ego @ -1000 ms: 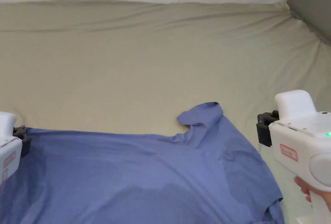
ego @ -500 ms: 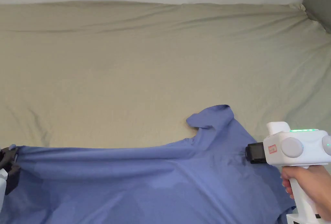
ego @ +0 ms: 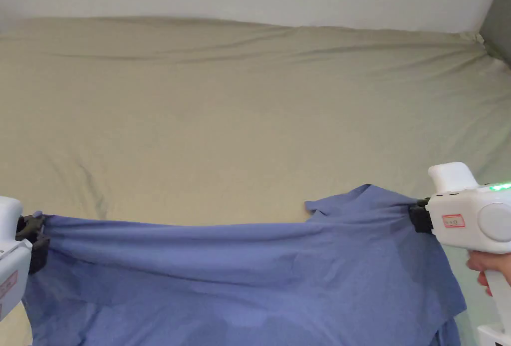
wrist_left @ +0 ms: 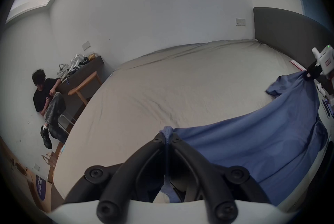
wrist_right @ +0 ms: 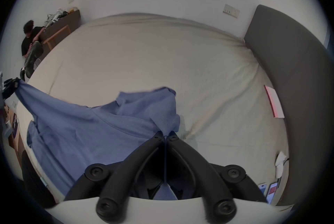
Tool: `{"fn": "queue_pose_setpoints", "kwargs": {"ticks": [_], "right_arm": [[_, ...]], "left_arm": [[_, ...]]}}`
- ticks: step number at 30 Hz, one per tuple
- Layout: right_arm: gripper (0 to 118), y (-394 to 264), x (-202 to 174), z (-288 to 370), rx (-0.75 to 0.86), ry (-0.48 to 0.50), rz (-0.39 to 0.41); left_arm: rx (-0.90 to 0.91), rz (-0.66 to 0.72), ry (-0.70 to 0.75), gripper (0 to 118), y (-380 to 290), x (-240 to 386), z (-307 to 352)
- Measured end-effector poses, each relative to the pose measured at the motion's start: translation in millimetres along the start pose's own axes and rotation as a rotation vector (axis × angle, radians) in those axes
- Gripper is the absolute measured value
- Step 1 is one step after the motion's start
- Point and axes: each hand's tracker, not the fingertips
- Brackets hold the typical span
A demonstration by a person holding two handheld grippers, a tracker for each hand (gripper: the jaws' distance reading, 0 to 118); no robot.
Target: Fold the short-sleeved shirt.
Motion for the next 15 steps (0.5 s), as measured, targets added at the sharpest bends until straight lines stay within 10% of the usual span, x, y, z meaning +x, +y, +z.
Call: {"fn": "queue_pose_setpoints", "kwargs": {"ticks": [15], "right_arm": [[3,-127.2,-18.2,116.5,-0.201,0.076,0.109]], "left_arm": [[-0.174,-0.060,-0.060,0,-83.1,-9.8,73.5]]}}
